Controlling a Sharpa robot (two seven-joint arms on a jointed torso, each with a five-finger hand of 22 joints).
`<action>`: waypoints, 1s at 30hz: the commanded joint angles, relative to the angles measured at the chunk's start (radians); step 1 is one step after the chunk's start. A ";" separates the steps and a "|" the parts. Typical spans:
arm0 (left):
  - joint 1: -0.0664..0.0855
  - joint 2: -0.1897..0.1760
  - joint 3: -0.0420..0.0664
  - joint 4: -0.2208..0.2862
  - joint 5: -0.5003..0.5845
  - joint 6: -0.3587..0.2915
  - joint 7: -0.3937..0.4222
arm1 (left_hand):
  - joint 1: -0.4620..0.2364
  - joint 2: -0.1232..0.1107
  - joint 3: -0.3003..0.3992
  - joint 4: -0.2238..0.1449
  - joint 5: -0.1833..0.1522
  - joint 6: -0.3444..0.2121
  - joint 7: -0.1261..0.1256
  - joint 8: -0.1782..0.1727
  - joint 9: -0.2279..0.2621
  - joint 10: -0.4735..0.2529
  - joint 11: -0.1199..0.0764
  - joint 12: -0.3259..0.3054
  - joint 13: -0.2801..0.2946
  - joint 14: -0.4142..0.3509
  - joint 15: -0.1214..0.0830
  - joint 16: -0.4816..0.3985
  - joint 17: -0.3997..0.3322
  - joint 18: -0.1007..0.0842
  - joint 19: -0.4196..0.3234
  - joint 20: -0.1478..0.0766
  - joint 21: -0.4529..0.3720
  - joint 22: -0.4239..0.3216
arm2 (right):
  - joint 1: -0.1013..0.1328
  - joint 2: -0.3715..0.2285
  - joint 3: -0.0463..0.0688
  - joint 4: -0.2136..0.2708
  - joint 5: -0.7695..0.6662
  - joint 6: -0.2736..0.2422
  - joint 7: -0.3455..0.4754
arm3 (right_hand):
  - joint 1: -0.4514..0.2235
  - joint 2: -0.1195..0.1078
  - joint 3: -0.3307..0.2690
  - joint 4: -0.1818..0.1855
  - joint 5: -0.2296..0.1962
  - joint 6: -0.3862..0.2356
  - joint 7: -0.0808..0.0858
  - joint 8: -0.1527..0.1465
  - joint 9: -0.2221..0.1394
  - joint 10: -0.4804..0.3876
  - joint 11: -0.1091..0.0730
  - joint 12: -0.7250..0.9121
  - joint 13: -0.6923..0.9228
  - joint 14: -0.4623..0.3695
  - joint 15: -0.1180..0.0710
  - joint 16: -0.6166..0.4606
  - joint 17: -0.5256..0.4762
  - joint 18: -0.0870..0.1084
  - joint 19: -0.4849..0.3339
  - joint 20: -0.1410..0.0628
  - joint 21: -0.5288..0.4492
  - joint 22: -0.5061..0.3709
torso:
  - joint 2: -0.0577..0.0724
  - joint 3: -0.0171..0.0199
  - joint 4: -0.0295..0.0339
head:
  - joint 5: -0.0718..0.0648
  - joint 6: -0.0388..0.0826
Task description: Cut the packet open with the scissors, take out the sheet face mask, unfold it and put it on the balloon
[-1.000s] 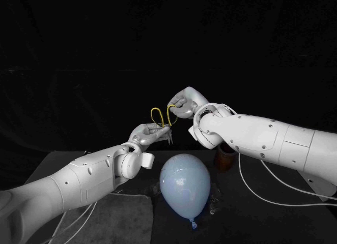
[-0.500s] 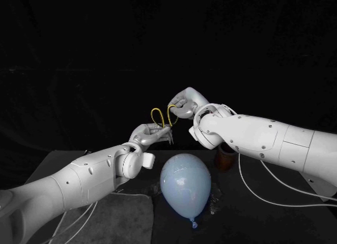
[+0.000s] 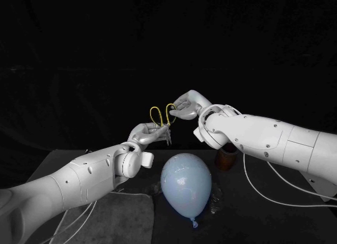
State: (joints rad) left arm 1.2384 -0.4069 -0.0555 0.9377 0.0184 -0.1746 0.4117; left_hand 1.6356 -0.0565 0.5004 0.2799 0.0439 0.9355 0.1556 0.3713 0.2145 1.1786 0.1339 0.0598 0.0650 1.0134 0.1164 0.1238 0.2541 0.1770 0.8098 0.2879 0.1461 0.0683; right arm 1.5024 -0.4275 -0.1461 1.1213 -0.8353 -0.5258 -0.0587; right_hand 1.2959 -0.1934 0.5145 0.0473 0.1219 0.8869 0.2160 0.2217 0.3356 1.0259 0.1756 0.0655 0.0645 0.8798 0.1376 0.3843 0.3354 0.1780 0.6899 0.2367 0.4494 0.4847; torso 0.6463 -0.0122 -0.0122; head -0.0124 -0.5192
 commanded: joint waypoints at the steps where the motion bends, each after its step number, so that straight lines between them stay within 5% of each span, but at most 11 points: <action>1: 0.002 -0.002 0.001 0.001 -0.011 -0.013 0.004 | -0.018 -0.004 0.044 -0.030 0.006 -0.012 0.002 0.023 0.183 0.011 -0.003 0.003 0.000 0.008 0.002 -0.005 0.003 0.003 0.007 0.001 -0.003 0.000 | -0.002 -0.005 -0.001 -0.003 0.046 0.071 0.083 | 0.007 -0.008 -0.055 0.004 0.008 -0.029 0.003 -0.031 -0.013 -0.060 0.019 -0.001 -0.001 -0.078 0.039 -0.100 -0.049 -0.011 -0.058 0.040 -0.139 -0.097 | 0.000 0.0010 0.0003 | 0.000 -0.001; 6: 0.002 -0.007 0.001 0.000 -0.031 -0.014 -0.004 | -0.033 -0.011 0.069 -0.043 0.006 -0.016 0.004 0.029 0.196 0.014 -0.004 0.004 0.000 0.010 0.001 -0.006 0.007 0.002 0.011 0.002 -0.003 0.001 | -0.005 -0.016 -0.002 -0.004 0.062 0.083 0.111 | 0.008 0.003 -0.147 0.015 0.008 -0.073 -0.024 -0.070 -0.029 -0.143 0.066 -0.003 -0.002 -0.193 0.083 -0.199 -0.120 -0.043 -0.177 0.055 -0.286 -0.206 | 0.000 0.0011 0.0002 | 0.001 -0.001; 10: 0.002 -0.015 0.001 -0.004 -0.066 -0.006 -0.010 | -0.041 -0.015 0.083 -0.051 0.006 -0.018 0.005 0.032 0.203 0.014 -0.004 0.003 0.000 0.010 0.001 -0.008 0.008 0.001 0.012 0.002 -0.002 0.001 | -0.007 -0.036 -0.003 -0.002 0.067 0.082 0.132 | 0.028 0.025 -0.253 0.024 0.011 -0.104 -0.023 -0.098 -0.042 -0.251 0.083 -0.009 -0.006 -0.281 0.100 -0.249 -0.170 -0.059 -0.224 0.054 -0.334 -0.259 | 0.000 -0.0002 0.0004 | 0.003 -0.001; 18: 0.004 -0.038 0.002 -0.035 -0.176 0.059 -0.040 | -0.057 -0.023 0.107 -0.070 0.005 -0.021 0.010 0.037 0.217 0.016 -0.005 0.004 0.000 0.011 0.001 -0.010 0.012 0.000 0.013 0.002 -0.002 0.001 | -0.008 -0.102 -0.005 0.006 0.080 0.050 0.190 | 0.086 0.080 -0.408 0.047 0.013 -0.110 -0.025 -0.120 -0.055 -0.270 0.087 -0.008 -0.006 -0.261 0.102 -0.265 -0.199 -0.062 -0.199 0.054 -0.349 -0.284 | -0.001 0.0002 -0.0001 | 0.007 -0.004; 20: 0.005 -0.045 0.002 -0.051 -0.210 0.088 -0.052 | -0.059 -0.024 0.110 -0.072 0.005 -0.022 0.010 0.038 0.219 0.016 -0.005 0.004 0.000 0.011 0.001 -0.010 0.012 0.000 0.013 0.002 -0.003 0.001 | -0.008 -0.123 -0.005 0.011 0.091 0.044 0.208 | 0.108 0.099 -0.422 0.044 0.013 -0.097 -0.022 -0.118 -0.056 -0.240 0.081 -0.006 -0.005 -0.188 0.093 -0.246 -0.192 -0.053 -0.138 0.054 -0.335 -0.272 | -0.001 0.0001 0.0005 | 0.008 -0.002; 21: 0.007 -0.050 0.002 -0.065 -0.239 0.115 -0.062 | -0.062 -0.026 0.113 -0.075 0.005 -0.022 0.011 0.039 0.221 0.017 -0.005 0.004 0.001 0.012 0.001 -0.010 0.013 -0.001 0.013 0.002 -0.003 0.001 | -0.008 -0.137 -0.005 0.016 0.096 0.045 0.220 | 0.144 0.124 -0.418 0.028 0.009 -0.064 0.009 -0.107 -0.055 -0.154 0.050 0.005 0.001 -0.070 0.063 -0.201 -0.177 -0.023 -0.015 0.050 -0.289 -0.248 | -0.001 0.0002 0.0004 | 0.009 -0.003; 22: 0.007 -0.050 0.002 -0.065 -0.239 0.115 -0.062 | -0.062 -0.026 0.113 -0.075 0.005 -0.022 0.011 0.039 0.221 0.017 -0.005 0.004 0.001 0.012 0.001 -0.010 0.013 -0.001 0.013 0.002 -0.003 0.001 | -0.008 -0.137 -0.005 0.016 0.096 0.045 0.220 | 0.144 0.124 -0.418 0.028 0.009 -0.064 0.009 -0.107 -0.055 -0.154 0.050 0.005 0.001 -0.070 0.063 -0.201 -0.177 -0.023 -0.015 0.050 -0.289 -0.248 | -0.001 0.0002 0.0004 | 0.009 -0.003; 23: 0.009 -0.052 0.002 -0.074 -0.257 0.133 -0.069 | -0.067 -0.029 0.119 -0.081 0.005 -0.021 0.013 0.042 0.226 0.018 -0.006 0.004 0.001 0.012 0.001 -0.010 0.014 -0.001 0.013 0.002 -0.003 0.001 | -0.008 -0.148 -0.005 0.021 0.096 0.051 0.228 | 0.169 0.143 -0.411 0.013 0.005 -0.038 0.012 -0.100 -0.057 -0.116 0.029 0.009 0.001 0.011 0.035 -0.167 -0.169 0.003 0.085 0.045 -0.242 -0.234 | -0.001 0.0006 -0.0005 | 0.013 -0.004; 25: 0.017 -0.059 0.002 -0.098 -0.309 0.185 -0.086 | -0.072 -0.030 0.123 -0.084 0.005 -0.021 0.013 0.043 0.229 0.020 -0.006 0.005 0.001 0.014 0.001 -0.010 0.015 -0.001 0.013 0.002 -0.002 0.001 | -0.007 -0.170 -0.006 0.038 0.081 0.075 0.244 | 0.187 0.155 -0.399 0.000 0.001 -0.006 0.006 -0.094 -0.060 -0.058 0.007 0.026 0.002 0.095 0.009 -0.137 -0.155 0.007 0.172 0.023 -0.201 -0.221 | 0.000 0.0011 -0.0017 | 0.017 -0.006; 27: 0.024 -0.066 0.002 -0.119 -0.364 0.234 -0.102 | -0.076 -0.031 0.125 -0.087 0.005 -0.021 0.014 0.045 0.232 0.021 -0.006 0.005 0.001 0.015 0.000 -0.010 0.016 -0.001 0.014 0.002 -0.002 0.001 | -0.007 -0.188 -0.006 0.058 0.036 0.099 0.253 | 0.204 0.161 -0.367 -0.012 -0.025 0.042 -0.013 -0.088 -0.068 0.007 -0.023 0.035 0.001 0.249 -0.042 -0.080 -0.118 0.006 0.291 -0.030 -0.126 -0.185 | 0.000 0.0020 -0.0020 | 0.019 -0.006; 30: 0.032 -0.072 0.002 -0.139 -0.425 0.287 -0.121 | -0.079 -0.032 0.129 -0.090 0.005 -0.021 0.014 0.046 0.235 0.022 -0.006 0.005 0.001 0.015 0.000 -0.010 0.017 -0.001 0.014 0.001 -0.002 0.001 | -0.007 -0.199 -0.006 0.081 -0.060 0.125 0.256 | 0.199 0.149 -0.339 -0.010 -0.035 0.083 -0.030 -0.086 -0.075 0.057 -0.046 0.033 0.000 0.353 -0.074 -0.046 -0.083 0.006 0.357 -0.067 -0.060 -0.144 | 0.000 0.0023 -0.0009 | 0.021 -0.007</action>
State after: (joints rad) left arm 1.2655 -0.4794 -0.0553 0.8054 -0.2763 -0.0192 0.3315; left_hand 1.5638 -0.0912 0.6009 0.2123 0.0468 0.9137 0.1628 0.4119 0.2146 1.1871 0.1320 0.0609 0.0645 1.0207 0.1163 0.1198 0.2695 0.1692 0.8168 0.2877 0.1461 0.0681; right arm 1.4947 -0.6275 -0.1527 1.1883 -0.7805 -0.4561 0.1465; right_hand 1.4931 -0.0350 0.1633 0.0359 0.0939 0.9516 0.1930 0.1285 0.2636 1.0606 0.1403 0.0983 0.0656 1.1841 0.0795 0.3205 0.2358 0.1773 1.0164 0.1861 0.3594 0.3223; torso 0.6454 -0.0107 -0.0132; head 0.0065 -0.5249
